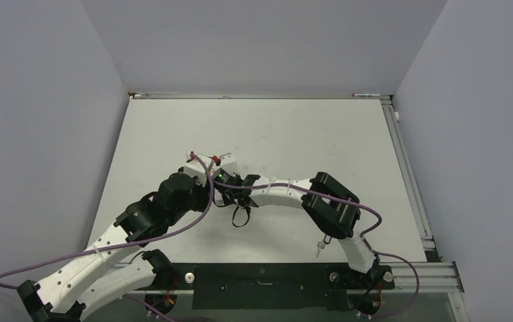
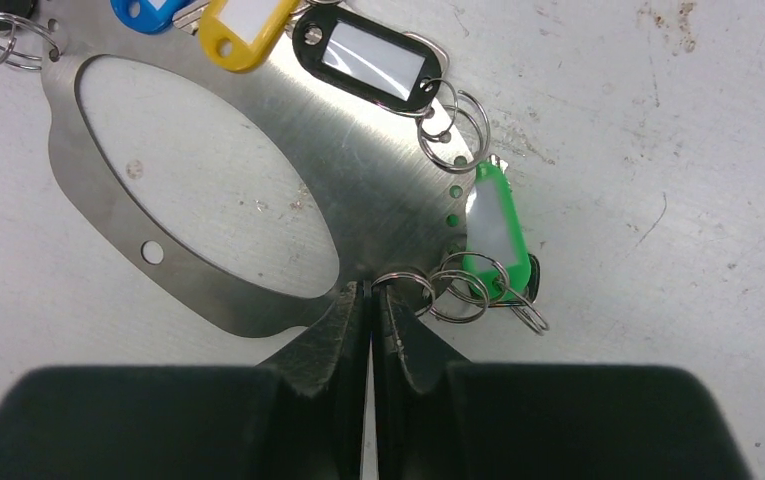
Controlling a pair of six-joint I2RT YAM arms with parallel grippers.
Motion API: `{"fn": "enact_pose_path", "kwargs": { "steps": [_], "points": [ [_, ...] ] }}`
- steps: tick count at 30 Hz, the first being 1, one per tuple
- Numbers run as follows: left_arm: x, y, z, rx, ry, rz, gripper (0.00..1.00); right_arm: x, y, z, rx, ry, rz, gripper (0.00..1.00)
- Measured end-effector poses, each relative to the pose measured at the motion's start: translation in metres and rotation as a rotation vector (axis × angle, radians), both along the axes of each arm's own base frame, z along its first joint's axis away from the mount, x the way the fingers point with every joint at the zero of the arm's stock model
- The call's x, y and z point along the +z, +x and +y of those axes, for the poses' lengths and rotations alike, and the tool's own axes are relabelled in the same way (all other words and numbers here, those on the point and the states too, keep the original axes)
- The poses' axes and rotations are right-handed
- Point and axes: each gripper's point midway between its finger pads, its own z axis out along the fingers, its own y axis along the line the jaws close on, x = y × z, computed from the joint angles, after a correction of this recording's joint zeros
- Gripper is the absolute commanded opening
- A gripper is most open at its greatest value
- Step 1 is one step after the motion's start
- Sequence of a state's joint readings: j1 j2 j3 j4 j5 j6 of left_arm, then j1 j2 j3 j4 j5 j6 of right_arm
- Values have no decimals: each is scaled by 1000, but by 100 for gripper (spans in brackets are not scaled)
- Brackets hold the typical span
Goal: Put the keys on the keyring
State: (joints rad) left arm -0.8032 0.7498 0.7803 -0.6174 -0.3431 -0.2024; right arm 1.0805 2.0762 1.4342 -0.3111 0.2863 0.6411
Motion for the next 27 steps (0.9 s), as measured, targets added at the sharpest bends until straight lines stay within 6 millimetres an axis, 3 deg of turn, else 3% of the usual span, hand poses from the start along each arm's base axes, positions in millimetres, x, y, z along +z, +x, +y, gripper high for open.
{"fn": "enact_pose_path", "kwargs": {
  "steps": [6, 12, 21, 27],
  "points": [
    [0, 0, -1, -3, -2, 2, 48, 0, -1, -1, 0, 40, -19, 5],
    [0, 0, -1, -3, -3, 2, 48, 3, -14, -23, 6, 143, 33, 5],
    [0, 0, -1, -2, -3, 3, 48, 9, -4, -35, -22, 325, 111, 5],
    [-1, 0, -1, -2, -3, 4, 48, 35, -11, -28, 17, 419, 114, 5]
  ]
}}
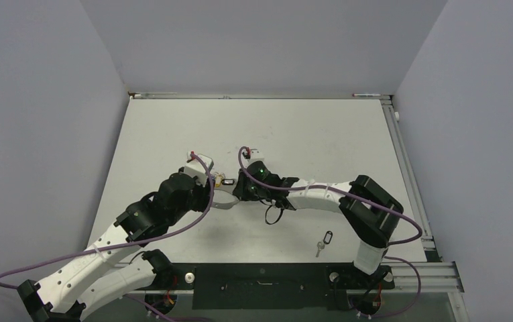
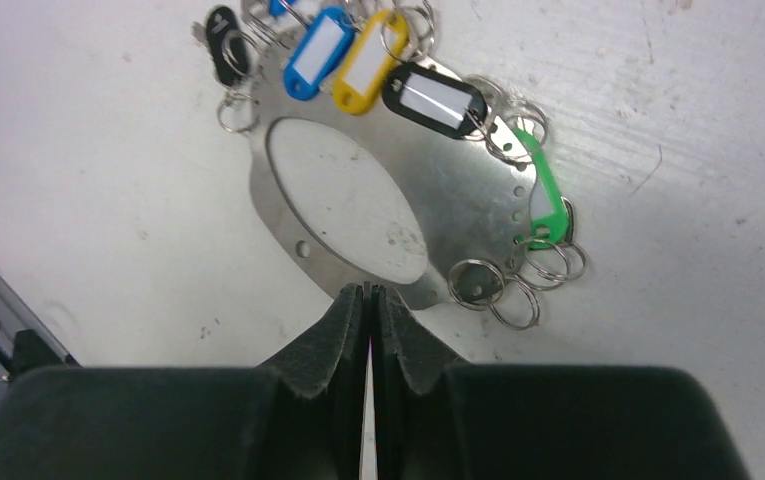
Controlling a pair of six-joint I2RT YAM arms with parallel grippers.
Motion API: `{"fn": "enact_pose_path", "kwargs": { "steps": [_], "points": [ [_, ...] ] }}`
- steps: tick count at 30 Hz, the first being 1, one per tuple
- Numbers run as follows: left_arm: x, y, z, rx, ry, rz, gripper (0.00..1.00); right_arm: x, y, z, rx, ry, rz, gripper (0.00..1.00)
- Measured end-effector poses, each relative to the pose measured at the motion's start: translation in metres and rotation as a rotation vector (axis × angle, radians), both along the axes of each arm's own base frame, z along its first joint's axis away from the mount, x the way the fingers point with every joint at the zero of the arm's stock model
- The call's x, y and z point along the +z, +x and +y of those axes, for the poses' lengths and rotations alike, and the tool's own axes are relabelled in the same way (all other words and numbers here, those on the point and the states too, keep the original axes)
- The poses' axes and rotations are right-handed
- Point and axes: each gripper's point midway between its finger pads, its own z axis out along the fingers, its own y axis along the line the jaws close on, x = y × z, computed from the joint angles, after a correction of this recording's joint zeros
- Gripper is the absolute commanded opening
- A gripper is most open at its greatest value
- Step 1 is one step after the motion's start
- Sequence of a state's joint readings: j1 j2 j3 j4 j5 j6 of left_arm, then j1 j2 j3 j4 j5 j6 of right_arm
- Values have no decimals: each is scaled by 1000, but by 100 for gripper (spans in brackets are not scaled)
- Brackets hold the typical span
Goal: Put the keys on the keyring
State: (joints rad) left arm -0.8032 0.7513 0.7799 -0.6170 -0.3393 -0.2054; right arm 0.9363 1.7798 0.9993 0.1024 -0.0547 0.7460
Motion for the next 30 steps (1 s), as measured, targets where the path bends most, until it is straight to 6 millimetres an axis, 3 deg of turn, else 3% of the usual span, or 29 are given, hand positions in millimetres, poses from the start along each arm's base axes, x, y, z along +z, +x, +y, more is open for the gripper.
{"fn": "enact_pose_path", "kwargs": {
  "steps": [2, 6, 8, 10, 16, 24, 30],
  "points": [
    [0, 0, 0, 0, 0, 0, 48, 13, 1, 2, 4, 32, -17, 7],
    [0, 0, 0, 0, 1, 1, 48, 20, 5, -1, -8, 8, -41, 41],
    [0, 0, 0, 0, 1, 1, 48, 17, 10, -6, -44, -53, -54, 50],
    [0, 0, 0, 0, 1, 1, 48, 17, 16, -8, -87, -137, -81, 51],
    [0, 0, 0, 0, 1, 1, 48, 18, 7, 9, -129, -236, -101, 55],
    [2, 0, 1, 4, -4, -7, 48, 4, 17, -4, -299, -366, -61, 58],
    [6, 0, 5, 19, -11, -24, 48, -9, 19, -12, -378, -428, -45, 52]
  ]
}}
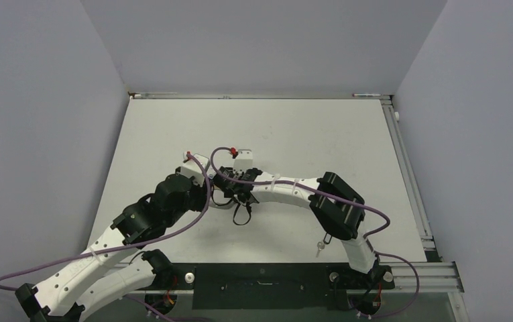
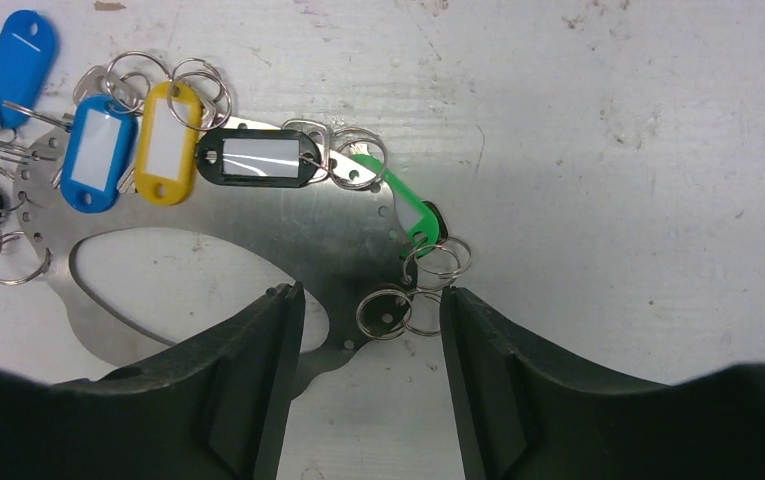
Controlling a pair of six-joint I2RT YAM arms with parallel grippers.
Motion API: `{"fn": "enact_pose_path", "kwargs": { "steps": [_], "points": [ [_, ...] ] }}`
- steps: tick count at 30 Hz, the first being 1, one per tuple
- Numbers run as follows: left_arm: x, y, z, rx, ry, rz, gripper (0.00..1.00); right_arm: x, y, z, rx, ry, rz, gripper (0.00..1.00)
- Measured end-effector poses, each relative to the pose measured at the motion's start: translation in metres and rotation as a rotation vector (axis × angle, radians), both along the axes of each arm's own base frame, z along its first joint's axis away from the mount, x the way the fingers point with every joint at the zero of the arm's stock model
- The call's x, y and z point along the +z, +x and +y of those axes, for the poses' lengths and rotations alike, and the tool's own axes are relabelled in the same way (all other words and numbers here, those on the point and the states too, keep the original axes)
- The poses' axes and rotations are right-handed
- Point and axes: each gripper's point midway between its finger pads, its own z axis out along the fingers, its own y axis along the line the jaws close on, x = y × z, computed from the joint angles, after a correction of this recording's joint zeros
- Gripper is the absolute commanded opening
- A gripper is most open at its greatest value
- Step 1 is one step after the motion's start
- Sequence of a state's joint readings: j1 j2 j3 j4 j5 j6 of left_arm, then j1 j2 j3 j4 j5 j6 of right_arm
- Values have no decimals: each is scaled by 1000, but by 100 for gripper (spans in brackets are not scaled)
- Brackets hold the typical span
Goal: Put the keys on the keyring
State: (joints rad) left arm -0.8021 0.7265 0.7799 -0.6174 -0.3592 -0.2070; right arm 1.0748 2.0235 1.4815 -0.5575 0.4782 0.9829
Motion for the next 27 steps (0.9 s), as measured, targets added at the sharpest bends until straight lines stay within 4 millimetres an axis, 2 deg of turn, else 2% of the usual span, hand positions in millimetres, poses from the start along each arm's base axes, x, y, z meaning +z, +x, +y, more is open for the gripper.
{"fn": "enact_pose_path", "kwargs": {
  "steps": [3, 8, 13, 23, 27],
  "points": [
    [2, 0, 1, 5, -4, -6, 48, -4, -1, 1, -16, -16, 1, 48],
    [2, 0, 3, 12, -2, -9, 48, -4, -2, 8, -24, -31, -3, 33],
    [2, 0, 10, 37, 9, -14, 48, -2, 0, 15, -39, -46, -9, 33],
    [1, -2, 12, 37, 15, -9, 48, -11, -1, 10, -60, -78, 2, 32],
    [0, -4, 14, 37, 20, -6, 48, -21, -1, 8, -65, -105, 4, 25]
  ]
}}
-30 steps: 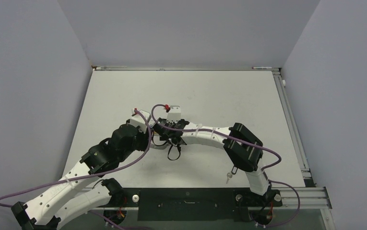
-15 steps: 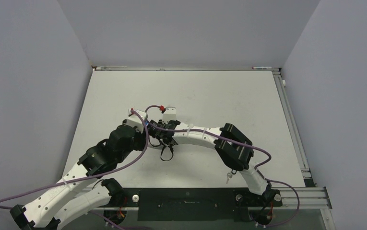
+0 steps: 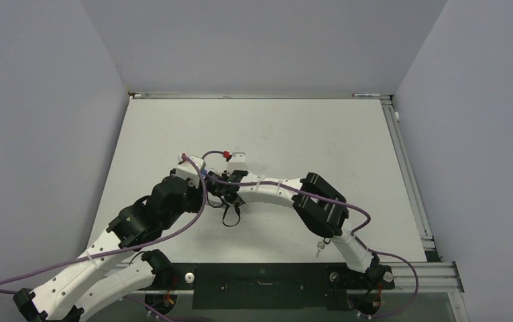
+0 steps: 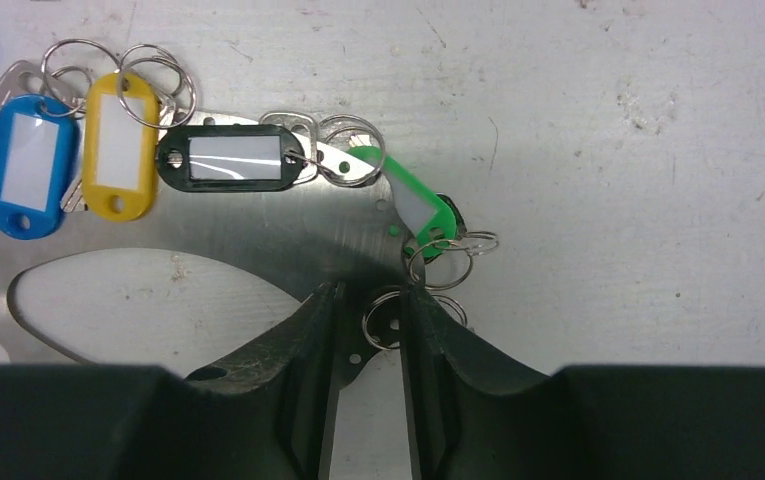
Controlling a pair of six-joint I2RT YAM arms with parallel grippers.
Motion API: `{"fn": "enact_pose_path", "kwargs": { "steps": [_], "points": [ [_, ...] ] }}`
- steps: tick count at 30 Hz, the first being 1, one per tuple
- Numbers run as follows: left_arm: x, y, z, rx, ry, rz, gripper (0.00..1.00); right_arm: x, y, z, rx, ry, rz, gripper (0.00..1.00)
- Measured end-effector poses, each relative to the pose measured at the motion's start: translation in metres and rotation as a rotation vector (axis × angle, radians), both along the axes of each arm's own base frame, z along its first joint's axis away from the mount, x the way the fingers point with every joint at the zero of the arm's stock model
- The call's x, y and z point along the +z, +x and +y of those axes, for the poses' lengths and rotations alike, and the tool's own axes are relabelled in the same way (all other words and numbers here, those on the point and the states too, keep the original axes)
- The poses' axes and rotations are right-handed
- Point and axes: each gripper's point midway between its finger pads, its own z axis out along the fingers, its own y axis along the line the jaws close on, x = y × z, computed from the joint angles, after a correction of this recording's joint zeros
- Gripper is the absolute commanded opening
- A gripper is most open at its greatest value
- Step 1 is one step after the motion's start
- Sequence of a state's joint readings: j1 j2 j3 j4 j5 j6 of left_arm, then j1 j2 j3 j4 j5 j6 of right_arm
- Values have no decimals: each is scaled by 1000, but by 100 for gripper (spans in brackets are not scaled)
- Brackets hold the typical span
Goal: Put the keys on the keyring
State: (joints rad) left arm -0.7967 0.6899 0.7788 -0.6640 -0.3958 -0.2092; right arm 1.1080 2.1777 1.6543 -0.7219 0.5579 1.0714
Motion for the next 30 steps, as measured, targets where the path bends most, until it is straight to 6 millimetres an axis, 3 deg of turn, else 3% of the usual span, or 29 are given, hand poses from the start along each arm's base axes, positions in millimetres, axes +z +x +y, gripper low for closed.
{"fn": "enact_pose_path", "kwargs": {
  "steps": [10, 19, 26, 30],
  "points": [
    [1, -2, 2, 1, -1, -2, 48, -3, 4, -1, -10, -18, -19, 5],
    [2, -2, 2, 0, -6, -5, 48, -3, 6, 2, 28, 17, -50, 5],
    [2, -2, 1, 4, -15, -4, 48, 2, -14, -21, 84, 101, -55, 5],
    [2, -2, 1, 6, -16, -2, 48, 18, -20, -21, 124, 196, -81, 5]
  ]
}}
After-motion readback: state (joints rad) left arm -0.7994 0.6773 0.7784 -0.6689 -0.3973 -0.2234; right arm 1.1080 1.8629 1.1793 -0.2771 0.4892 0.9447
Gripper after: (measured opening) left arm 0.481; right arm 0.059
